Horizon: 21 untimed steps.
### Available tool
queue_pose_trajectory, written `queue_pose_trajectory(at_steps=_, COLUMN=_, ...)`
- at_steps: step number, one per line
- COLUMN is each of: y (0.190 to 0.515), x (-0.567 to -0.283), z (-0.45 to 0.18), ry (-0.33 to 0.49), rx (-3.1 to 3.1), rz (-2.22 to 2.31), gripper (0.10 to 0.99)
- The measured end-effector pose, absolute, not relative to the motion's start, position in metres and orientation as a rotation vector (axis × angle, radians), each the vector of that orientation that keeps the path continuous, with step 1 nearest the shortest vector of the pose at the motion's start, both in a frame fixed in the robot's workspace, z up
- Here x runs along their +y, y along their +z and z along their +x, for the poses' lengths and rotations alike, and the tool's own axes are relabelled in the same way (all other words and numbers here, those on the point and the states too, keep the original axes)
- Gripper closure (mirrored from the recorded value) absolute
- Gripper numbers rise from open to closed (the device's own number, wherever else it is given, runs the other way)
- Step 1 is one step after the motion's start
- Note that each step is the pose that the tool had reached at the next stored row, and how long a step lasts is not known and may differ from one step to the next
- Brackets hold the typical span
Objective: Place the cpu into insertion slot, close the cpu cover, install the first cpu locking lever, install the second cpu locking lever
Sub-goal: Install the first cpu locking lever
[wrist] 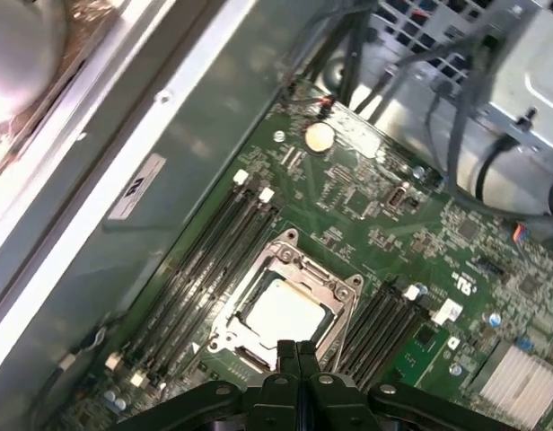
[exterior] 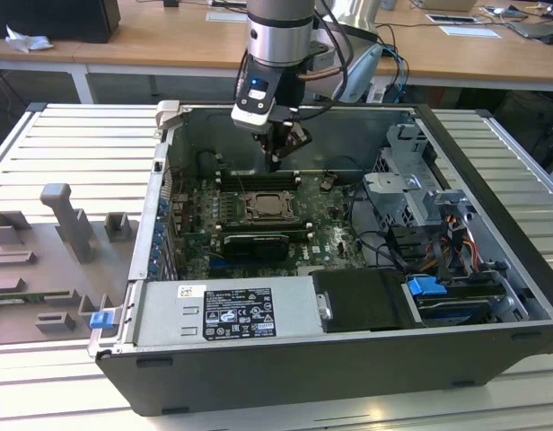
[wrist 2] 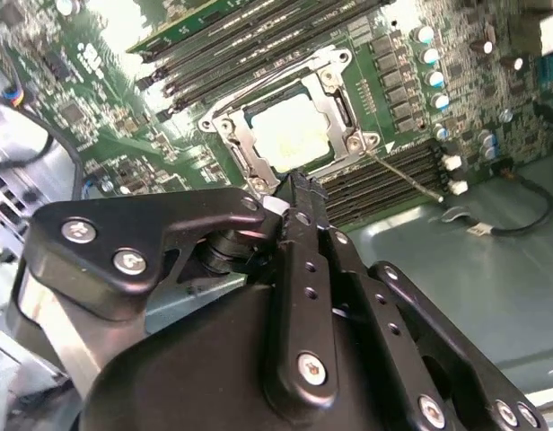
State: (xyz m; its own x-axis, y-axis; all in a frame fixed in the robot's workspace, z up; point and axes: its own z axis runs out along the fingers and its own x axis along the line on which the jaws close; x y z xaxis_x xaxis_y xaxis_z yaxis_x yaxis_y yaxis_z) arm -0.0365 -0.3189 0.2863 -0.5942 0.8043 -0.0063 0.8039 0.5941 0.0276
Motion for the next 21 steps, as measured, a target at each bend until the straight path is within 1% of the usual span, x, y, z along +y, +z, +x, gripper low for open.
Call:
queue_pose_trajectory(at_steps=15, y=0.2857, x=-0.3189, z=-0.0366, ry=0.038, rx=2.996, rz=0.899, gripper=0.98)
queue_pose_trajectory(at_steps=21, y=0.2846, x=-0.3189, z=-0.0375, ry=0.039, rx=3.028, rz=0.785, gripper=0.98)
